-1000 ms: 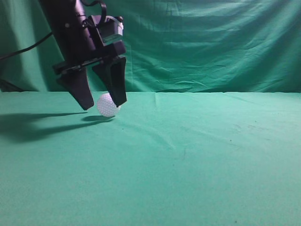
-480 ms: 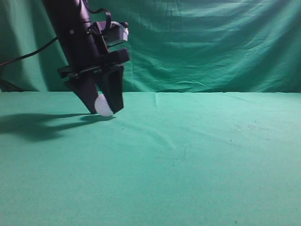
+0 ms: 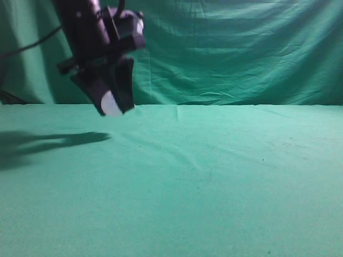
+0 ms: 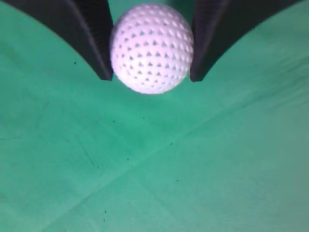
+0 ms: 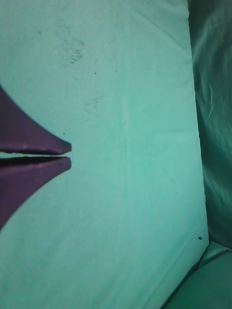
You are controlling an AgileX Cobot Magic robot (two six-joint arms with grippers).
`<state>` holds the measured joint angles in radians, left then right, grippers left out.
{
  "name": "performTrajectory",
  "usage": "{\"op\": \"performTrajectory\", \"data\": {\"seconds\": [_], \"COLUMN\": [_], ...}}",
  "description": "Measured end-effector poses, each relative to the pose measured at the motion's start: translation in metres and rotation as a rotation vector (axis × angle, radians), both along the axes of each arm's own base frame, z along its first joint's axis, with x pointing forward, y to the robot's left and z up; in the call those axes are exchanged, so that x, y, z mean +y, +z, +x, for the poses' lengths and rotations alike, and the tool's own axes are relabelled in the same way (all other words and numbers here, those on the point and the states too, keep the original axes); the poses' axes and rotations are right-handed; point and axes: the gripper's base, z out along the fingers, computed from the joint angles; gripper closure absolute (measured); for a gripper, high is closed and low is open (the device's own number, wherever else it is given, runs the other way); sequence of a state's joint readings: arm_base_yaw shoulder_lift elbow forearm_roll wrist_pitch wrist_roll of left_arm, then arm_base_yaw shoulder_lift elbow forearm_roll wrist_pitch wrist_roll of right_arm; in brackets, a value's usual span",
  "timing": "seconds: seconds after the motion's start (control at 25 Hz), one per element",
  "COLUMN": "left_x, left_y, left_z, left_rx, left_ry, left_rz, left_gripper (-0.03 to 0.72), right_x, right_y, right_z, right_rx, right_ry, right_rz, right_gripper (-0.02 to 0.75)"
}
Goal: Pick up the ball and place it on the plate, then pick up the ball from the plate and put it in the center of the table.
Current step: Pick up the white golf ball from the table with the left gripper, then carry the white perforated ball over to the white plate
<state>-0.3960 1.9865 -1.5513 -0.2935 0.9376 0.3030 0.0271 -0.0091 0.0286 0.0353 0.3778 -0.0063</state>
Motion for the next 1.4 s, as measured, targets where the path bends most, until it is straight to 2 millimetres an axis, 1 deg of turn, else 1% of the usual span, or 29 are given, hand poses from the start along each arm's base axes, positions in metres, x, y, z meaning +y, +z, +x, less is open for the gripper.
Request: {"op": "performTrajectory", "data": {"seconds": [0.12,0.2,0.24,0.4,0.52,0.6,0.68,0.72,0.92,1.04,1.2,1.32,1.4], "left_x": [0.017,0.036,0.065,0.127,0.163,0.179,0.191,0.194,0.202,0.206,0.211,0.218,0.223], "left_y": [0.029,0.048,0.063,0.092,0.110,0.114,0.106,0.098,0.050,0.031,0.021,0.014,0.006], "left_z": [-0.007,-0.010,-0.010,-0.016,-0.024,-0.031,-0.037,-0.042,-0.057,-0.060,-0.062,-0.058,-0.055], "left_rx": [-0.009,-0.016,-0.011,-0.027,-0.076,-0.092,-0.083,-0.068,-0.016,-0.045,-0.087,-0.099,-0.080], "left_ry": [0.063,0.131,0.219,0.374,0.481,0.533,0.571,0.582,0.604,0.621,0.635,0.655,0.677], "left_rz": [0.012,0.013,0.017,0.035,0.074,0.102,0.115,0.121,0.155,0.189,0.245,0.286,0.291], "left_gripper": [0.373,0.373,0.373,0.373,0.373,0.373,0.373,0.373,0.373,0.373,0.373,0.373,0.373], "right_x": [0.000,0.000,0.000,0.000,0.000,0.000,0.000,0.000,0.000,0.000,0.000,0.000,0.000], "right_y": [0.000,0.000,0.000,0.000,0.000,0.000,0.000,0.000,0.000,0.000,0.000,0.000,0.000], "right_z": [0.000,0.000,0.000,0.000,0.000,0.000,0.000,0.000,0.000,0.000,0.000,0.000,0.000], "right_rx": [0.000,0.000,0.000,0.000,0.000,0.000,0.000,0.000,0.000,0.000,0.000,0.000,0.000], "right_ry": [0.000,0.000,0.000,0.000,0.000,0.000,0.000,0.000,0.000,0.000,0.000,0.000,0.000], "right_rz": [0.000,0.000,0.000,0.000,0.000,0.000,0.000,0.000,0.000,0.000,0.000,0.000,0.000], "right_gripper": [0.738,0.738,0.738,0.738,0.738,0.738,0.738,0.738,0.738,0.738,0.738,0.738,0.738]}}
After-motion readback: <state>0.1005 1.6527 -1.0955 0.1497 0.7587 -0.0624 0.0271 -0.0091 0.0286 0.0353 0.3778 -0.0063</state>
